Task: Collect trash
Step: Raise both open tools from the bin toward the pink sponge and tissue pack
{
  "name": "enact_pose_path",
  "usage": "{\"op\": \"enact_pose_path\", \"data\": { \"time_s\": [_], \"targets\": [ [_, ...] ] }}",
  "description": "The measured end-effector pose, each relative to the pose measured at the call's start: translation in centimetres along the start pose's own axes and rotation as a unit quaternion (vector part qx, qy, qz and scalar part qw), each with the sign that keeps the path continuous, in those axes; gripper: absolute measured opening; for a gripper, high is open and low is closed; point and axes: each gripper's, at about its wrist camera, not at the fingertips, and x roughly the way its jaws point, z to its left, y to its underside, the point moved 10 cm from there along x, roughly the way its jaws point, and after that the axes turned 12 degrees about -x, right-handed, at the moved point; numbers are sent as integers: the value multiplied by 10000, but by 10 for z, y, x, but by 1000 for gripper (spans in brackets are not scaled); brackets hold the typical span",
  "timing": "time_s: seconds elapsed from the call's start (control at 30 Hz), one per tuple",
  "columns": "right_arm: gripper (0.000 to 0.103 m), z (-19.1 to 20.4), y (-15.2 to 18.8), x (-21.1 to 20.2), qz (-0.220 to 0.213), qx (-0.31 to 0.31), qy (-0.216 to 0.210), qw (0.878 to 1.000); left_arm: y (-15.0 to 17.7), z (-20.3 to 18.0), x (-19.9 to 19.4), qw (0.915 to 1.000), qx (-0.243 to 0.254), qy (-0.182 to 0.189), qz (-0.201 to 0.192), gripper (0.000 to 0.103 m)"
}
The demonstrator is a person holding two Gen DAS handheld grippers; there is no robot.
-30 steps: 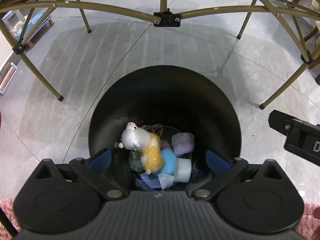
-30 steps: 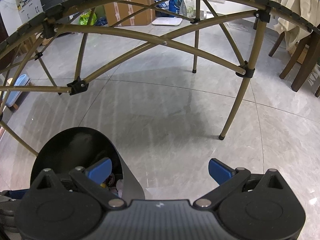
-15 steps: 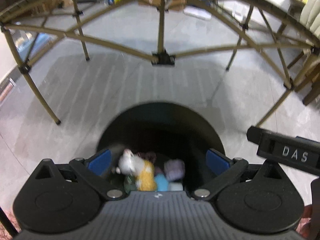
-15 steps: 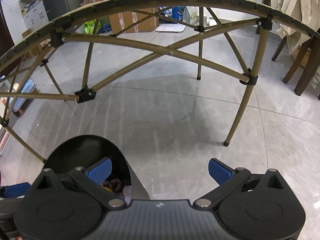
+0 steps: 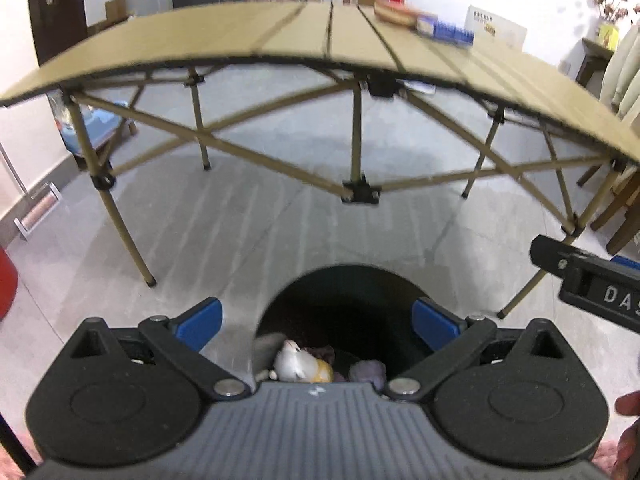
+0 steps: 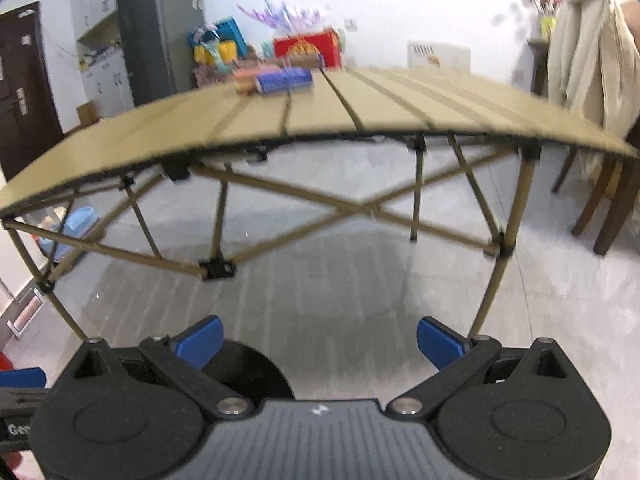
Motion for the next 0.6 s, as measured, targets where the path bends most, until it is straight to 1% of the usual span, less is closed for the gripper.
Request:
{"op": "enact_pose_path", "data": {
  "time_s": [0.13,0.27,0.4,0.5,0.6],
  "targets": [
    [103,0,-30,-27,-424,-178,13,9989,-23,5,-24,9996,-90,104,-239,103],
    [103,-6,-61,-46,-793,-314,70,9963,-53,1,-37,9991,-23,123,-417,103],
    [103,-19,-92,-51,-1015,-302,147,9943,-89,-7,-51,9970,-26,235,-737,103],
    [103,-29,-113,-50,-1143,-239,172,9930,-112,-14,-52,9956,-23,301,-887,103],
    [103,-36,-128,-45,-1183,-352,217,9921,-134,-24,-50,9945,-44,343,-992,103]
  ]
}}
